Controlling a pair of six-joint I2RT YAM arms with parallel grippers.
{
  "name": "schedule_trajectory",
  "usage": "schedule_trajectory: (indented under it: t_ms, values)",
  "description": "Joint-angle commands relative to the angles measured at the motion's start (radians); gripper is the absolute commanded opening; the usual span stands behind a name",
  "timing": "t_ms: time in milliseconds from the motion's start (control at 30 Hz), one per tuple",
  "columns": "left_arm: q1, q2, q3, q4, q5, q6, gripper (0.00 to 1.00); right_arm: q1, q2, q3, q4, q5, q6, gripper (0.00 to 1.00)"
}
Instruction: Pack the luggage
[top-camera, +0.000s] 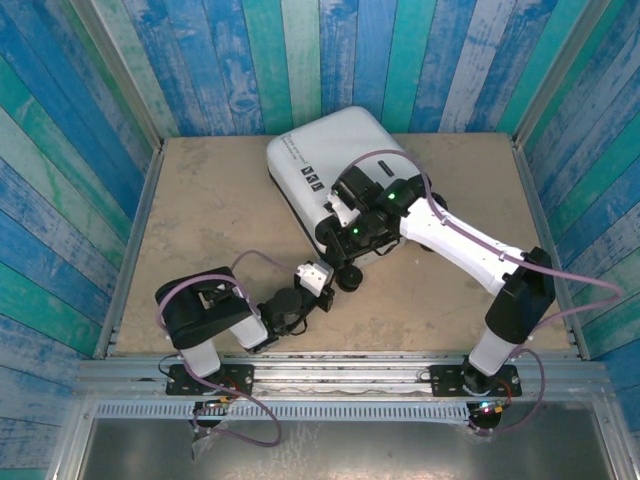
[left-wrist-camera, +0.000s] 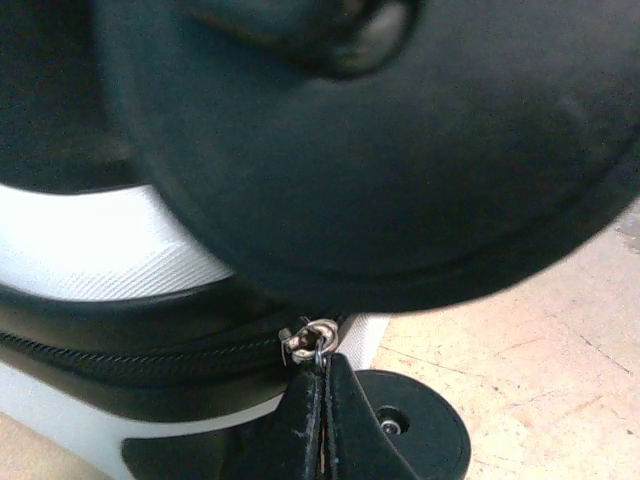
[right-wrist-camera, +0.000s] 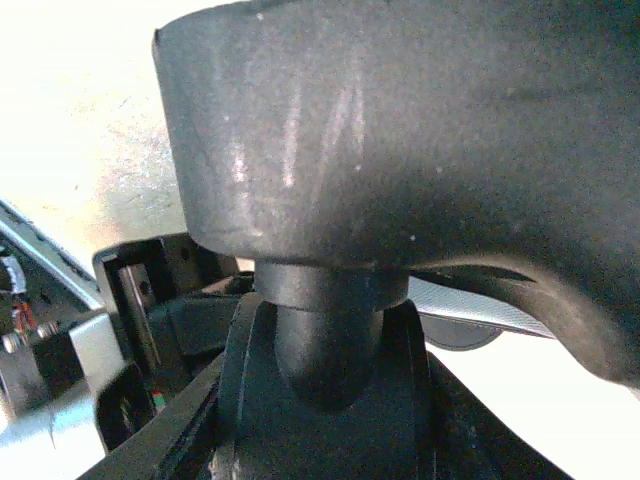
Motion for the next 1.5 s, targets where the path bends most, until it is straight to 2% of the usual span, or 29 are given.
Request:
schedule_trajectory:
  t_ms: [0, 100, 233, 367, 533, 667, 700, 733, 867, 933, 1033, 1100, 1233, 1333, 1467]
  values:
    - [-0.072, 0.055, 0.032, 0.059, 0.024, 0.067, 0.0, 0.019, 0.018, 0.123, 0.122, -0.08, 0.012, 0.01]
    - [-0.105, 0.099, 0.062, 0.068, -0.074, 0.076, 0.0, 0.041, 0.059, 0.181, 0.104, -0.079, 0.029, 0.01]
    - [-0.165, 0.135, 0.145, -0.017, -0.241, 0.086, 0.0, 0.107, 0.128, 0.275, 0.124, -0.061, 0.094, 0.01]
    - [-0.209, 0.182, 0.225, -0.073, -0.365, 0.084, 0.0, 0.196, 0.188, 0.315, 0.247, -0.044, 0.197, 0.0]
    - [-0.215, 0.191, 0.303, -0.213, -0.421, 0.066, 0.0, 0.28, 0.283, 0.382, 0.351, 0.002, 0.281, 0.01]
    - [-0.216, 0.223, 0.341, -0.252, -0.431, 0.063, 0.0, 0.308, 0.386, 0.485, 0.392, 0.018, 0.316, 0.0]
    - [-0.215, 0.235, 0.352, -0.268, -0.433, 0.063, 0.0, 0.308, 0.411, 0.51, 0.397, 0.02, 0.326, 0.03]
    - [-0.216, 0.244, 0.359, -0.275, -0.43, 0.065, 0.0, 0.31, 0.43, 0.533, 0.402, 0.021, 0.33, 0.09]
    - [-0.208, 0.254, 0.353, -0.265, -0.43, 0.063, 0.0, 0.308, 0.453, 0.631, 0.317, 0.024, 0.249, 0.49]
    - [-0.197, 0.243, 0.334, -0.255, -0.406, 0.053, 0.0, 0.3, 0.399, 0.626, 0.213, 0.066, 0.176, 0.59]
    - [-0.183, 0.239, 0.309, -0.235, -0.377, 0.05, 0.0, 0.284, 0.238, 0.511, 0.115, 0.135, 0.107, 0.66]
    - [-0.176, 0.244, 0.297, -0.216, -0.36, 0.056, 0.0, 0.282, 0.103, 0.397, 0.095, 0.225, 0.08, 0.7]
    - [-0.175, 0.257, 0.295, -0.196, -0.347, 0.065, 0.0, 0.228, -0.128, 0.217, 0.023, 0.307, 0.093, 0.73]
    - [-0.175, 0.261, 0.303, -0.209, -0.346, 0.066, 0.0, 0.137, -0.281, 0.069, -0.043, 0.372, 0.111, 0.74]
    - [-0.173, 0.269, 0.312, -0.212, -0.35, 0.07, 0.0, -0.022, -0.347, -0.096, -0.099, 0.342, 0.084, 0.75]
